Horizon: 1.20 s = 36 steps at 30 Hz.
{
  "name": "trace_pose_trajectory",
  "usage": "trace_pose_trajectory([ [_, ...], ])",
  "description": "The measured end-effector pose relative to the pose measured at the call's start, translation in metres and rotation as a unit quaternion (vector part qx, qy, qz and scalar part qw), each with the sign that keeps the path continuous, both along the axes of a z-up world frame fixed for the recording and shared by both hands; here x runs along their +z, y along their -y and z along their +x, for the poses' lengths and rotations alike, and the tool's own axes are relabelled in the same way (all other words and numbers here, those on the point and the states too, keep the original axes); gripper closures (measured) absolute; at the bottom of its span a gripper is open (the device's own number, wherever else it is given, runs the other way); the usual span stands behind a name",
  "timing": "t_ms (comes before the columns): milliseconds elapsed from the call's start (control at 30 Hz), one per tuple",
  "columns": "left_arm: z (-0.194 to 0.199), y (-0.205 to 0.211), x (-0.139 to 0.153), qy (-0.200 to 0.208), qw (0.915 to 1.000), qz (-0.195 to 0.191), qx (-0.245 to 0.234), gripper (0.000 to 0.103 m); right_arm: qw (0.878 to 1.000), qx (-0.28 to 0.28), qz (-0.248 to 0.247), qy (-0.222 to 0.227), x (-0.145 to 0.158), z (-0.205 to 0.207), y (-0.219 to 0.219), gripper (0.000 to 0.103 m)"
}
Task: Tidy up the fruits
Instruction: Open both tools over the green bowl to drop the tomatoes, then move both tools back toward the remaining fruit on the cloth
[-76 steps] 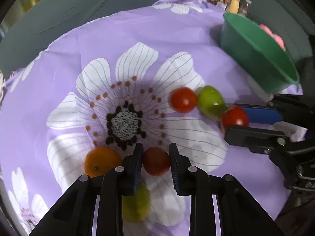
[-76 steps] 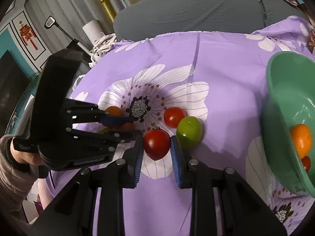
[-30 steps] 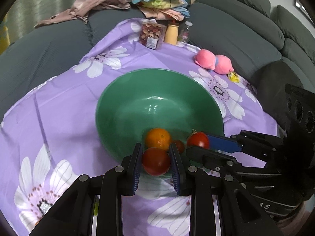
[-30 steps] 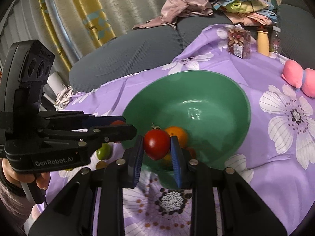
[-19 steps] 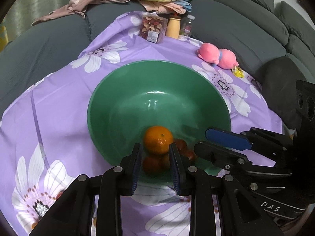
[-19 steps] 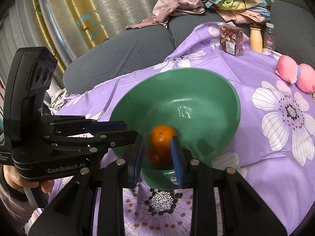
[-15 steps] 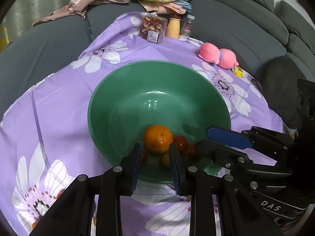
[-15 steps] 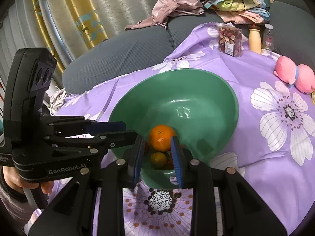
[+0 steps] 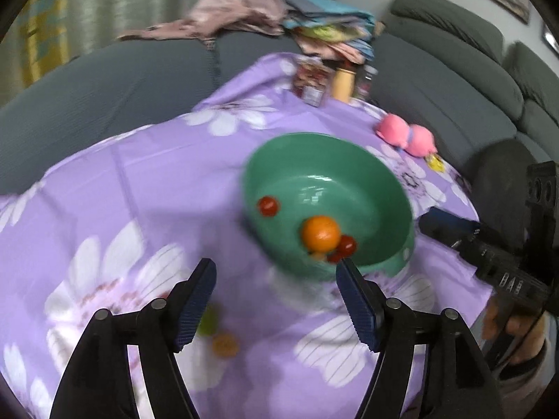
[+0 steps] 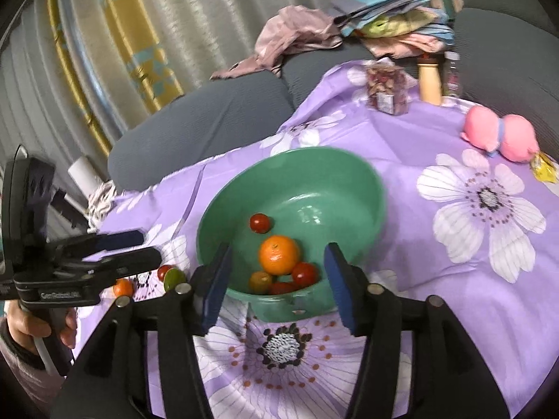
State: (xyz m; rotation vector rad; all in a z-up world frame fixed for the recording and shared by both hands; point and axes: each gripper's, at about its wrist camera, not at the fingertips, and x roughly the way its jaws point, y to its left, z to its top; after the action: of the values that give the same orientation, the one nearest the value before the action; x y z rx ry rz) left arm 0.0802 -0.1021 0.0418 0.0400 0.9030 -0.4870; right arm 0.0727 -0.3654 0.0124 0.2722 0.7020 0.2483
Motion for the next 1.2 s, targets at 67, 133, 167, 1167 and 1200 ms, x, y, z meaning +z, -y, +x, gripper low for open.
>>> trace_pose_trajectory([
  [67, -0.008, -0.019, -0.002, -0.004, 0.9998, -0.003, 0.021, 0.032, 1.0, -0.013, -0.004, 0.0, 0.003, -0.005, 0.006, 0.046],
  [133, -0.016, -0.037, -0.007, -0.013, 0.999, -0.004, 0.042, 0.032, 1.0, -0.016, -0.002, -0.003, 0.006, -0.009, 0.008, 0.046],
  [167, -0.02, -0.044, -0.01, -0.019, 0.9985, -0.007, 0.051, 0.032, 1.0, -0.015, 0.0, -0.003, 0.006, -0.011, 0.008, 0.046],
  [1167, -0.094, -0.141, -0.07, -0.105, 0.9882, -0.047, 0.101, 0.032, 0.972, 0.2, -0.096, -0.078, -0.025, -0.019, -0.149, 0.043],
  [1200, -0.095, -0.143, -0.071, -0.105, 0.9879, -0.049, 0.103, 0.032, 0.971, 0.203, -0.097, -0.082, -0.027, -0.018, -0.153, 0.043],
])
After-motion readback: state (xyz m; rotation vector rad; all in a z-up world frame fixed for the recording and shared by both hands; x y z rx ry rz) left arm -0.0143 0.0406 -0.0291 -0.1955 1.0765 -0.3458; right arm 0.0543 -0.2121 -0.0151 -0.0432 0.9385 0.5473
